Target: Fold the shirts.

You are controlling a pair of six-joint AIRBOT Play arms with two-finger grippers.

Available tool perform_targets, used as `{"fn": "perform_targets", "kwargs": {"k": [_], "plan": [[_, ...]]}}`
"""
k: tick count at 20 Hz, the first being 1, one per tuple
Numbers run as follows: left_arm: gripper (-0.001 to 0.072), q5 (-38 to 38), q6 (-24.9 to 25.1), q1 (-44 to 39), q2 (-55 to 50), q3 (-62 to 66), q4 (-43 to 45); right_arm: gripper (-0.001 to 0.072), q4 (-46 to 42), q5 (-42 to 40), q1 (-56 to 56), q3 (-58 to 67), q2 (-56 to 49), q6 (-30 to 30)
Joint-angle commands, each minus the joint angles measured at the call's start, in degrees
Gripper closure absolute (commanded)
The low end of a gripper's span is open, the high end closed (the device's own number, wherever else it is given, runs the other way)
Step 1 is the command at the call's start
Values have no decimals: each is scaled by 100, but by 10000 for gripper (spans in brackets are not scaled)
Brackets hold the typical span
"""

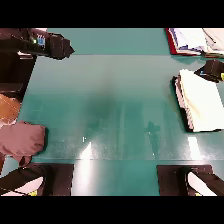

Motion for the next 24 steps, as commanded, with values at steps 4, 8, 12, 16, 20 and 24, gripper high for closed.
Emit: {"fn": "perform_targets", "kwargs": {"k": [4,8,12,16,20,24], "plan": [[681,4,2,-2,4,0,0,695,2,2,4,-2,-2,2],[681,4,2,-2,4,0,0,695,2,0,4,-2,-2,2],[681,7,2,-2,4,0,0,695,2,-42,4,-2,-2,2],[681,684,-20,-2,-13,0,0,695,2,-44,4,-2,-2,2],[681,-188,199,282,162,0,898,695,-2,-118,4,-2,-2,2],[676,-1552,46,1390,752,-396,2330,695,-2,-131,4,-2,-4,0]]}}
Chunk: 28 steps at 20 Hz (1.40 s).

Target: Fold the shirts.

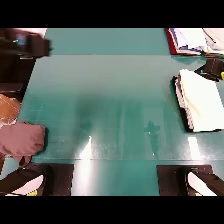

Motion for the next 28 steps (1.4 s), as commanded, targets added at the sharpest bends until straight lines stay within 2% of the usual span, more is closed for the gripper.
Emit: {"fn": "perform_targets", "kwargs": {"k": [1,2,3,6,9,14,15,16,17,18,21,25,26,28], "plan": [[404,-1137,-61,933,476,-575,1104,694,0,-20,4,-2,-2,0],[59,-1274,-63,1226,619,-977,1123,694,0,-20,4,-2,-4,0],[-5,-1351,-118,1528,730,-1493,1123,694,0,-22,4,-2,-4,0],[-7,-1311,-109,2100,927,-3176,1128,695,-2,-24,4,-2,-2,0],[-7,-791,-175,2374,957,-4730,1152,695,-2,-66,4,-2,-2,0],[0,-422,-452,2393,957,-5746,1174,695,-2,-238,4,-2,-4,0],[196,-431,-450,2393,962,-5744,1172,695,-2,-260,4,-2,-4,0],[429,-424,-450,2393,990,-5744,1172,694,-2,-273,4,-2,-4,0],[574,-413,-450,2393,1014,-5729,1172,694,0,-273,4,-2,-4,0],[680,-409,-426,2393,1014,-5652,1172,695,0,-273,4,-2,-4,0],[682,-481,-389,2387,1117,-4760,970,695,4,-262,4,55,-4,0],[683,-603,-4,2387,1495,-2310,-533,695,4,-323,4,595,-11,0],[683,-699,70,2315,1495,-1685,-859,695,4,-341,4,754,-9,0],[684,-610,66,1757,1493,-782,-859,695,2,-339,4,1034,-11,2]]}}
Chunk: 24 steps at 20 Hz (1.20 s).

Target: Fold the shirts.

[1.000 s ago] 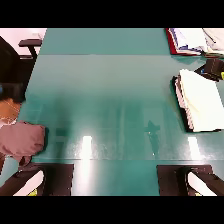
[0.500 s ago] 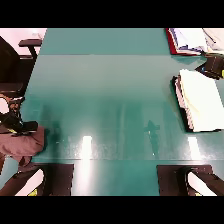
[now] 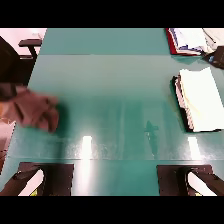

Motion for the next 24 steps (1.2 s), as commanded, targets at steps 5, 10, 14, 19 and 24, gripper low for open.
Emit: {"fn": "perform_targets", "kwargs": {"k": [5,10,14,19,24], "plan": [[685,619,120,-2315,-365,2129,-511,695,0,313,4,1134,-345,2],[683,678,149,-4277,-2079,2216,-514,695,2,1137,4,2159,-1086,2],[309,1246,509,-5289,-3508,2216,-577,694,2,1386,4,2531,-1434,2],[165,1051,251,-4026,-3545,2321,-90,695,2,1480,7,2535,-1539,0],[165,1045,-57,-1655,-3576,1803,-623,695,2,1497,7,2535,-1545,0]]}}
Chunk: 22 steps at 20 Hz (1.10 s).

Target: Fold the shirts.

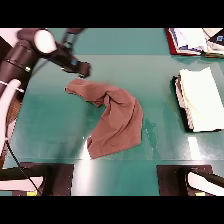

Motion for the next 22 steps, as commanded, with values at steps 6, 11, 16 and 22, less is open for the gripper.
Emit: {"fn": "perform_targets", "kwargs": {"k": [6,11,16,22], "plan": [[164,450,-173,2326,-787,-960,-1429,695,-2,44,0,13,-22,0],[163,719,-179,2352,-1412,-968,-1687,695,-2,90,0,13,-22,0],[164,1021,-190,2133,-1725,-966,-1912,695,-2,177,0,13,-22,0],[654,1062,-258,1952,-1797,-782,-1965,695,-4,361,-2,-114,-15,-15]]}}
